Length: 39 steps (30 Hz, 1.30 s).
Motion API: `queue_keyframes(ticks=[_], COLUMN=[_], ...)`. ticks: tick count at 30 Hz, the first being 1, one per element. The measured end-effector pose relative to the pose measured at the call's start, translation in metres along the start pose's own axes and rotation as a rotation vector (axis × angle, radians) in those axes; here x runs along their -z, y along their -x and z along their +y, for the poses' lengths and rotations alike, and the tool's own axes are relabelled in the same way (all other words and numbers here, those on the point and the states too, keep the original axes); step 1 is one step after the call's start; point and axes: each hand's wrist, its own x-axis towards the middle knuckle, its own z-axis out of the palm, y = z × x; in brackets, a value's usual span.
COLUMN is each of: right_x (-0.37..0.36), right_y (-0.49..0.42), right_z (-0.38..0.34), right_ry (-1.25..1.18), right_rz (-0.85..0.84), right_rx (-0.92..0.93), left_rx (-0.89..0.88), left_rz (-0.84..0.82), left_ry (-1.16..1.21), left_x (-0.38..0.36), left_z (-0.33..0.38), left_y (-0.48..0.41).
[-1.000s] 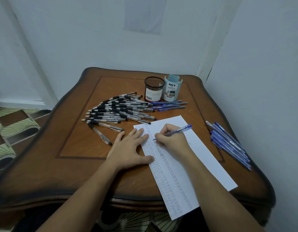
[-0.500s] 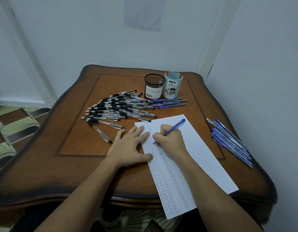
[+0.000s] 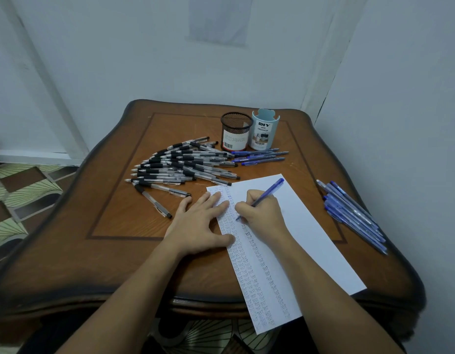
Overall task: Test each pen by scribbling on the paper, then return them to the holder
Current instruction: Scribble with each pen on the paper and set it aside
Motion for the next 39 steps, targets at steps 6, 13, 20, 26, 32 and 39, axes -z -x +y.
queue_keyframes(ticks=[6,13,20,26,32,39], right_x=[-0.0001,0.0001,0.0003,-0.0008,0.0011,0.0014], right_y=[-0.0002,0.0005,0.0013,0.0006,0.0001,-0.0012], right_z=[-0.0003,-0.0015,-0.0015,-0.0006,0.0001,0.0020], right_ry=[0.003,0.034,0.031,0.033,0.013,0.011], right_rz=[0.026,0.007,0.017,0.004,0.023,0.019], right_rx=[0.018,0.005,0.011,0.010,0.028,0.029], left_rx=[0.003,0.005,0.001,0.000,0.003,0.004], left_rz=[-0.001,-0.009,0.003,-0.001,-0.005,-0.011], left_ry=[0.000,0.005,0.010,0.005,0.000,0.002], left_x=[-0.0006,-0.0003,-0.0011,-0.0001,0.0008,0.0003], left_z=[0.0000,-0.0001,-0.0008,-0.0009,0.0000,0.0002], left_y=[0.0008,-0.0006,-0.0004,0.0003,0.0007,0.0008])
